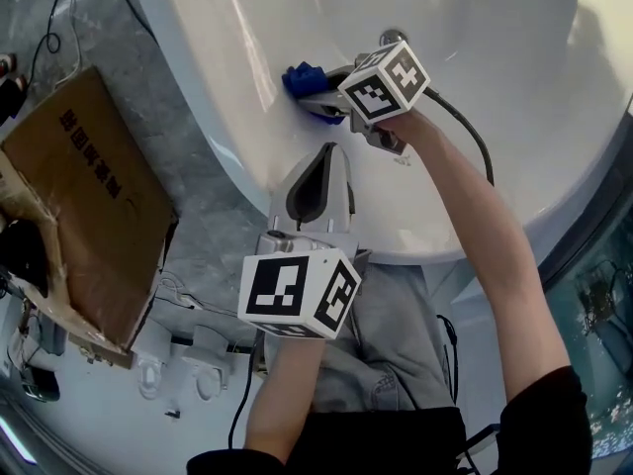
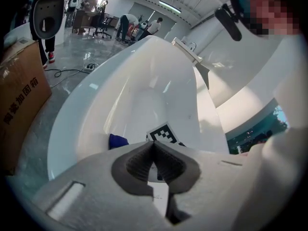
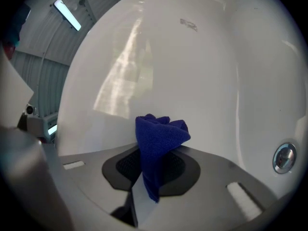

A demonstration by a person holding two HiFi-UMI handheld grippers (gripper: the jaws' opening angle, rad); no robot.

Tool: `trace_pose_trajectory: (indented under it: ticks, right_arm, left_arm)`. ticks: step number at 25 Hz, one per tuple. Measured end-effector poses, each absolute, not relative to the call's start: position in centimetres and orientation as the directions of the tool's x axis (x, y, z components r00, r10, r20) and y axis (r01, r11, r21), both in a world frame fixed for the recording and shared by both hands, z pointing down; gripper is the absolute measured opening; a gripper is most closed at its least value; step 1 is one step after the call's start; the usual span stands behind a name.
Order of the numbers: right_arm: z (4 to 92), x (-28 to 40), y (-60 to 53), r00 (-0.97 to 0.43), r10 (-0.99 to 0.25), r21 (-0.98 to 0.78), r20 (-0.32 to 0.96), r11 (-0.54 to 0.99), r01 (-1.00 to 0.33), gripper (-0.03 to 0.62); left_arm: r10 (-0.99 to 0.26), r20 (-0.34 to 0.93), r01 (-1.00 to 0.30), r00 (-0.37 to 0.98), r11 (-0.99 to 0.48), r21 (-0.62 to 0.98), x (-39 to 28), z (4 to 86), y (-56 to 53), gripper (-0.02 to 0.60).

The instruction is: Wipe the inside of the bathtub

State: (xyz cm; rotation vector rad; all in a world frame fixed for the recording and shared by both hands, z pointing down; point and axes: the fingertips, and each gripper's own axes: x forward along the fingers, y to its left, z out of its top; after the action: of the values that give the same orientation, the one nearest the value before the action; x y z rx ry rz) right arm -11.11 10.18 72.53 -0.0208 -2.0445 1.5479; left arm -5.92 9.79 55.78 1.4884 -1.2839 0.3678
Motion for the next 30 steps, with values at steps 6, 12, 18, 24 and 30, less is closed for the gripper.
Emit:
trace_pose_trajectory:
  ticks: [6, 12, 18, 24, 30]
  right_arm:
    - [65.7, -12.2, 11.9, -0.870, 0.372, -0.915, 0.324, 0.358, -0.187, 0.072]
    - [58.2, -12.1, 14.2, -0.905, 0.412, -0.958, 0.108, 0.286, 0.016, 0.072]
    - [55.0, -9.3, 14.1, -0.927, 0.376, -0.940, -0.012, 0.312, 0.139, 0.072]
    - [58.7, -1.5, 3.2, -0.966, 0.127, -0.866, 0.226, 0.481, -0.139, 0.072]
    - [69.0, 4.4, 1.4, -0.777, 0.310, -0.741, 0.547, 0.612, -0.277, 0.074]
  left_arm:
    - [-0.515, 0.769, -0.847, 0.380, 0.141, 0.513, -5.9, 53.2, 10.2, 0.002]
    - [-0.557, 0.747, -0.841, 0.363, 0.149, 0.520, -6.6, 50.8, 9.5, 0.002]
    - [-0.554, 0.756, -0.859, 0.349, 0.134, 0.495, -6.5, 50.5, 9.2, 0.002]
    - [-0.519, 0.780, -0.876, 0.349, 0.114, 0.468, -6.0, 51.6, 9.3, 0.002]
    - [-0.482, 0.796, -0.880, 0.365, 0.102, 0.465, -4.6, 53.1, 8.0, 0.002]
